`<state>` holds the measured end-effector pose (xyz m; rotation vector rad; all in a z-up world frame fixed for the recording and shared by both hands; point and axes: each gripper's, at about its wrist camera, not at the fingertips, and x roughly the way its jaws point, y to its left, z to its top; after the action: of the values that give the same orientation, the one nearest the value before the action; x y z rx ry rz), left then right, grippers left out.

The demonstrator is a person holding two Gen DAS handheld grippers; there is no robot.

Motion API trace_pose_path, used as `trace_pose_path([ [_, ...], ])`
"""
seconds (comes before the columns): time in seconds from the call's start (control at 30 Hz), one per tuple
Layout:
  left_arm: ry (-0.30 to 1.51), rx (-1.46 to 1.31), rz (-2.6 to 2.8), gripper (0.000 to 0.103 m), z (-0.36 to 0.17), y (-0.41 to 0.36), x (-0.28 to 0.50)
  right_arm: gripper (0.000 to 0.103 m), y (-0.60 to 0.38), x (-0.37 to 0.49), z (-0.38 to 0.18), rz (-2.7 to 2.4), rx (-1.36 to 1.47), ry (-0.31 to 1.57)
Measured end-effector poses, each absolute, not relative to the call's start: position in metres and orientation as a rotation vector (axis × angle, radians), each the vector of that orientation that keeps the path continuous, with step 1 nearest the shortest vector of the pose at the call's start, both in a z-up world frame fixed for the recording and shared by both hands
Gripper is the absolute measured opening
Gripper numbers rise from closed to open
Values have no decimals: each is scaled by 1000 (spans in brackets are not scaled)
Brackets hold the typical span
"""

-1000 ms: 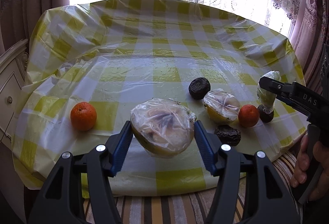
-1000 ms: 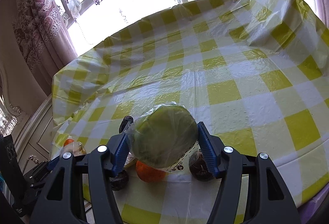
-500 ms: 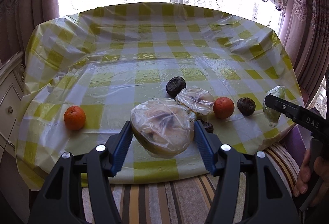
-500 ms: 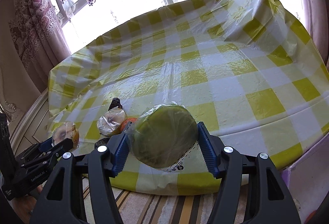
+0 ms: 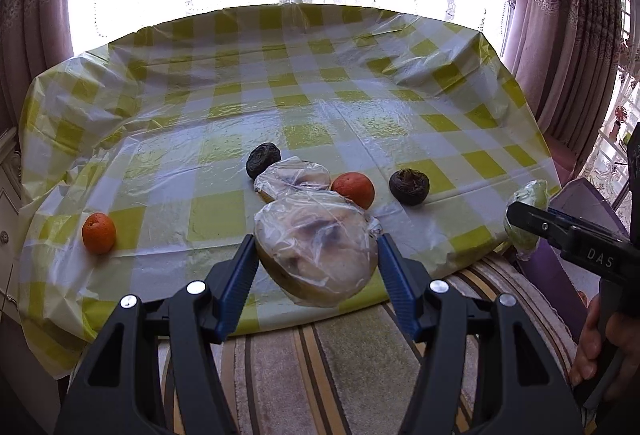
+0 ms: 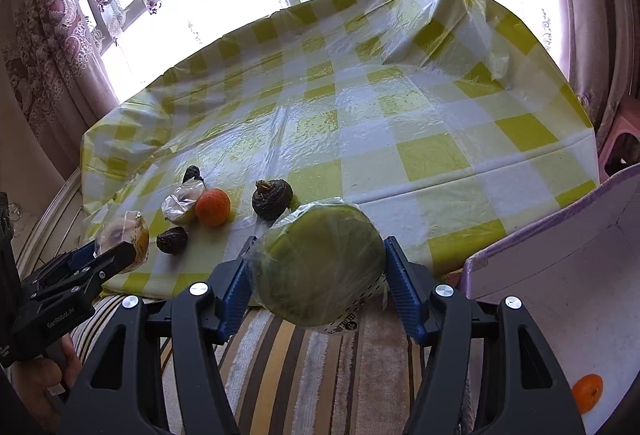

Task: Organize fruits
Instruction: 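Lift and carry pomelo half and green cabbage in both tools over the box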

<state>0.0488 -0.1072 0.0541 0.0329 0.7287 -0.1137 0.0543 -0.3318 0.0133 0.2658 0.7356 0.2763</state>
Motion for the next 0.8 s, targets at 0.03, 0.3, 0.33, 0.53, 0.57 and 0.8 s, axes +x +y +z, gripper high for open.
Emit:
trace_pose_path([
  [0.03,730,40,-123,61,54,-112,48,61,-336,52,13,270,268,739],
  [0.3,750,59,-223,61,53,-153,44,61,-366,34,10,201,257,749],
  [0.33,754,64,-236,61,52,-159,44,61,-370,32,10,190,255,751],
  [0.53,770,102,-313,61,45,-194,42,61,-393,20,11,153,273,763],
  [0.57,772,108,-324,61,44,-199,42,61,-395,17,13,130,251,760],
  [0.8,778,143,-412,61,40,-235,40,61,-442,8,12,5,279,770],
])
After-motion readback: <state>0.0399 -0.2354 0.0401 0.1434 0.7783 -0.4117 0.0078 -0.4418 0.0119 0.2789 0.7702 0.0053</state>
